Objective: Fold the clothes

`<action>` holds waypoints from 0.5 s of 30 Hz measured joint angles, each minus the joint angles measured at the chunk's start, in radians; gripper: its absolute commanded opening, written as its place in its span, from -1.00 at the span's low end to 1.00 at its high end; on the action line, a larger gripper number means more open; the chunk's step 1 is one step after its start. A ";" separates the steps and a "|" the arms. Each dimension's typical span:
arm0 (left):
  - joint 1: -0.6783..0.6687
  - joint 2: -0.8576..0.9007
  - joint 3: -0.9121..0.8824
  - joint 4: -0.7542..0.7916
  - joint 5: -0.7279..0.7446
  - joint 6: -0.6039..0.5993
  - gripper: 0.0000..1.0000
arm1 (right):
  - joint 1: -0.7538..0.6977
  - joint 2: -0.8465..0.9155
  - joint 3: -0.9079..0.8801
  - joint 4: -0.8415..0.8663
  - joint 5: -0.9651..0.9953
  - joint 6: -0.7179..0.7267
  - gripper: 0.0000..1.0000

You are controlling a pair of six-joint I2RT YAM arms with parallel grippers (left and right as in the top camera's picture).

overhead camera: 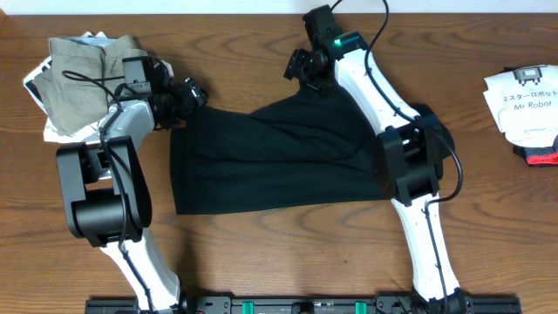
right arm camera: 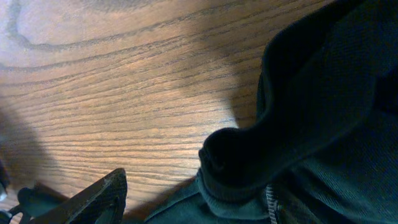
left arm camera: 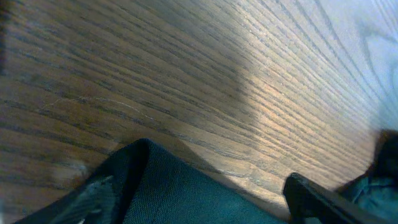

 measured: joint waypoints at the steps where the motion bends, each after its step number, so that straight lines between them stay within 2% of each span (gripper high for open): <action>1: 0.000 0.001 0.000 -0.001 0.000 -0.001 0.48 | 0.000 0.006 0.000 0.001 0.000 0.000 0.32; 6: 0.000 0.004 0.000 0.000 0.000 -0.002 0.05 | 0.000 0.039 0.000 0.008 0.004 0.007 0.18; 15: 0.000 0.004 0.000 0.000 0.003 -0.002 -0.43 | -0.008 0.047 0.000 0.017 0.016 0.016 -0.46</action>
